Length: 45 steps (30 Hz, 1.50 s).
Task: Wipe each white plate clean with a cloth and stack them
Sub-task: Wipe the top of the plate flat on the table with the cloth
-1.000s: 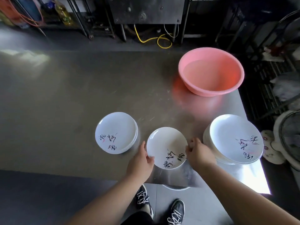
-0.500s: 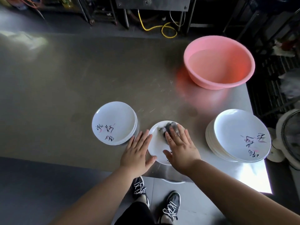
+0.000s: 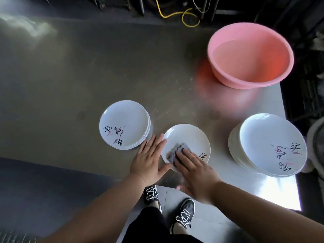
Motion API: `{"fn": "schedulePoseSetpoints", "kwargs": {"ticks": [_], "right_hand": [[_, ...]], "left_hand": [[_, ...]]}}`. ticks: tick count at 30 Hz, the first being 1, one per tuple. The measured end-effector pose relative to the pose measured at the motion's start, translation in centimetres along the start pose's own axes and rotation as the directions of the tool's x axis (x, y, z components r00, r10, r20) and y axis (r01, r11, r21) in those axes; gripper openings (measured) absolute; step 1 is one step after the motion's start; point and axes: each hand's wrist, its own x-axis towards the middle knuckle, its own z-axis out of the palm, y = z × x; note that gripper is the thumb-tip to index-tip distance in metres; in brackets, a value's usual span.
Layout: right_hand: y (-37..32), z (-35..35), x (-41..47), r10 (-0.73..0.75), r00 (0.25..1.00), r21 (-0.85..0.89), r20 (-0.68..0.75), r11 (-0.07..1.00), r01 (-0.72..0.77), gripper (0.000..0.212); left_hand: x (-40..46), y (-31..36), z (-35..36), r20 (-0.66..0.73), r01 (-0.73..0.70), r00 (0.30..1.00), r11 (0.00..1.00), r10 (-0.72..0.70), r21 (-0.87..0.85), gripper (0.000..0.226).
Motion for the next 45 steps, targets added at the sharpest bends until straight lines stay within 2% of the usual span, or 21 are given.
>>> {"fn": "schedulePoseSetpoints", "kwargs": {"ticks": [3, 6, 8, 10, 13, 15, 17, 20, 22, 24, 26, 29, 32, 36, 38, 42, 45], "right_hand": [[1.0, -0.4, 0.7, 0.026, 1.000, -0.076, 0.004, 0.997, -0.026, 0.095], [2.2, -2.2, 3.9, 0.242, 0.968, -0.010, 0.063, 0.970, -0.242, 0.102], [2.3, -2.4, 4.6, 0.296, 0.949, 0.046, 0.105, 0.952, -0.302, 0.102], [1.8, -1.9, 3.0, 0.205, 0.973, 0.079, 0.111, 0.974, -0.214, 0.103], [0.4, -0.4, -1.4, -0.010, 0.998, 0.000, 0.059, 1.000, 0.010, 0.098], [0.7, 0.0, -2.2, -0.037, 0.998, -0.039, 0.057, 0.998, 0.039, 0.092], [1.6, -0.6, -0.5, 0.029, 0.998, -0.057, 0.050, 0.998, -0.026, 0.092], [3.4, -1.8, 3.4, 0.235, 0.968, 0.010, 0.088, 0.972, -0.236, 0.095], [3.8, -2.0, 4.1, 0.296, 0.951, 0.047, 0.091, 0.952, -0.301, 0.093], [2.7, -1.7, 2.7, 0.254, 0.962, 0.087, 0.104, 0.961, -0.263, 0.095], [0.8, -0.9, -0.3, 0.140, 0.986, 0.083, 0.094, 0.986, -0.147, 0.097], [-0.4, 0.2, -3.7, 0.039, 0.995, 0.079, 0.097, 0.996, -0.047, 0.089], [1.4, -0.5, -1.7, 0.114, 0.989, 0.017, 0.098, 0.993, -0.117, 0.089], [3.6, -2.0, 2.1, 0.339, 0.933, 0.049, 0.122, 0.937, -0.347, 0.090], [2.7, -1.8, 1.5, 0.322, 0.938, 0.093, 0.131, 0.938, -0.335, 0.093], [-1.2, -0.5, -3.5, 0.135, 0.988, 0.116, 0.079, 0.983, -0.144, 0.090], [0.2, -0.3, -3.4, 0.212, 0.974, 0.071, 0.086, 0.973, -0.218, 0.089]], "left_hand": [[0.2, 0.0, 0.0, -0.003, 0.003, 1.000, 1.000, -0.003, -0.018, 0.090], [0.1, 0.0, 0.1, -0.003, 0.005, 1.000, 1.000, -0.006, -0.024, 0.090], [0.0, -0.1, 0.1, 0.004, 0.014, 1.000, 1.000, -0.014, -0.021, 0.090], [0.0, -0.1, 0.0, 0.013, 0.015, 1.000, 1.000, -0.014, -0.006, 0.089], [0.1, 0.0, 0.0, -0.001, 0.005, 1.000, 1.000, -0.005, -0.009, 0.087], [0.1, 0.0, -0.1, -0.001, 0.010, 1.000, 1.000, -0.010, -0.010, 0.087], [0.1, 0.0, -0.2, 0.005, 0.019, 1.000, 1.000, -0.019, -0.013, 0.088], [0.1, 0.1, -0.2, 0.001, 0.022, 1.000, 1.000, -0.022, -0.012, 0.090], [0.1, 0.0, -0.1, 0.002, 0.024, 1.000, 1.000, -0.024, -0.009, 0.090], [0.0, -0.1, -0.1, -0.001, 0.030, 1.000, 1.000, -0.030, -0.007, 0.090], [0.0, -0.1, 0.0, -0.007, 0.030, 1.000, 1.000, -0.030, -0.001, 0.090], [0.1, -0.1, 0.1, -0.011, 0.026, 1.000, 1.000, -0.026, 0.001, 0.090], [0.2, -0.1, 0.2, -0.002, 0.045, 0.999, 0.999, -0.045, 0.002, 0.091], [0.1, -0.1, 0.3, -0.009, 0.064, 0.998, 0.998, -0.064, -0.008, 0.091], [0.1, -0.2, 0.3, -0.007, 0.058, 0.998, 0.998, -0.058, -0.002, 0.092], [0.2, -0.2, 0.3, -0.009, 0.051, 0.999, 0.999, -0.051, -0.002, 0.091], [0.3, -0.1, 0.3, -0.018, 0.055, 0.998, 0.998, -0.055, 0.000, 0.090]]}}
